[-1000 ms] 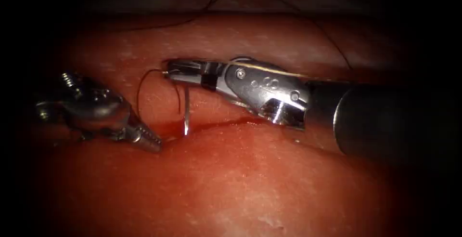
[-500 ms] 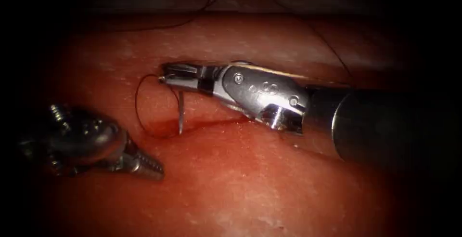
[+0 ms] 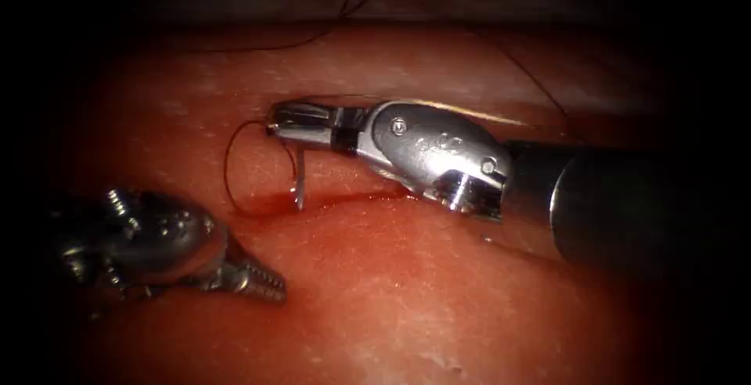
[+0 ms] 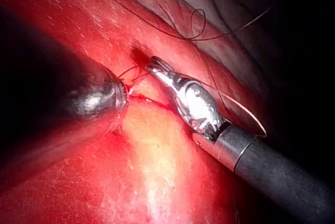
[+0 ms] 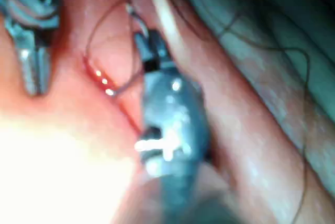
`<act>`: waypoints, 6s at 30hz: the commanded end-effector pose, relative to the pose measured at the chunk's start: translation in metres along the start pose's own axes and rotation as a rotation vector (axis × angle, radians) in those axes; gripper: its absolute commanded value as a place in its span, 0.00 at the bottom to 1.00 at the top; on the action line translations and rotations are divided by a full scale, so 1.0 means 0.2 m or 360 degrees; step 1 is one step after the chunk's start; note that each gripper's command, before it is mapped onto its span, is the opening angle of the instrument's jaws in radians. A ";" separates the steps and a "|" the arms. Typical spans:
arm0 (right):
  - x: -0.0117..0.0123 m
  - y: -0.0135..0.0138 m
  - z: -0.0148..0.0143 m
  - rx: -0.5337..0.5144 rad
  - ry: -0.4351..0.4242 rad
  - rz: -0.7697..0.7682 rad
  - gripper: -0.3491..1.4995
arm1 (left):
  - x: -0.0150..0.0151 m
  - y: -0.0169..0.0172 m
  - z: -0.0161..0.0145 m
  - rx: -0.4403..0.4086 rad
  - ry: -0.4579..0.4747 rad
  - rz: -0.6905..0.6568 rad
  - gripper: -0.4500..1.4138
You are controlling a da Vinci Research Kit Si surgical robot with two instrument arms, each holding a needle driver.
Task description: Wound Closure
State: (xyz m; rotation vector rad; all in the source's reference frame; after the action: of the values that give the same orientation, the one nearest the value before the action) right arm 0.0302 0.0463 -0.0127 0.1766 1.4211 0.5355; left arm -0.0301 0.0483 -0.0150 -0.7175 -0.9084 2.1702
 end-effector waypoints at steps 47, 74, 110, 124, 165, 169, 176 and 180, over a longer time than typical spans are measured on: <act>-0.002 -0.004 0.003 0.0112 -0.0033 0.0527 0.00 | -0.010 -0.011 0.010 0.0006 -0.0012 0.0043 0.17; -0.006 -0.015 0.006 0.0281 -0.0109 0.1143 0.00 | -0.013 -0.014 0.009 0.0007 -0.0015 0.0052 0.19; -0.005 -0.033 0.007 0.0363 -0.0261 0.1765 0.00 | -0.013 -0.014 0.008 0.0005 -0.0016 0.0053 0.17; -0.010 -0.035 0.003 0.0254 -0.0368 0.2297 0.00 | -0.012 -0.014 0.008 0.0003 -0.0016 0.0052 0.19; 0.006 -0.007 -0.014 0.0004 -0.0165 0.1318 0.75 | 0.007 -0.006 -0.003 0.0130 0.0569 0.0750 0.05; 0.007 -0.007 -0.014 0.0004 -0.0165 0.1319 0.75 | 0.008 -0.007 -0.010 0.0220 0.0651 0.0389 0.05; 0.013 -0.008 -0.019 0.0066 -0.0193 0.1303 0.67 | 0.013 -0.005 -0.018 0.0010 0.0759 0.0053 0.05; 0.022 -0.016 -0.025 0.0226 -0.0241 0.0996 0.17 | 0.012 -0.008 -0.021 -0.0254 0.0845 -0.0204 0.05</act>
State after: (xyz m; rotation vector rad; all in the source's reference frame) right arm 0.0258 0.0441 -0.0195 0.7957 1.2453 0.8525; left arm -0.0272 0.0526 -0.0174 -1.2198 -0.8517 1.6266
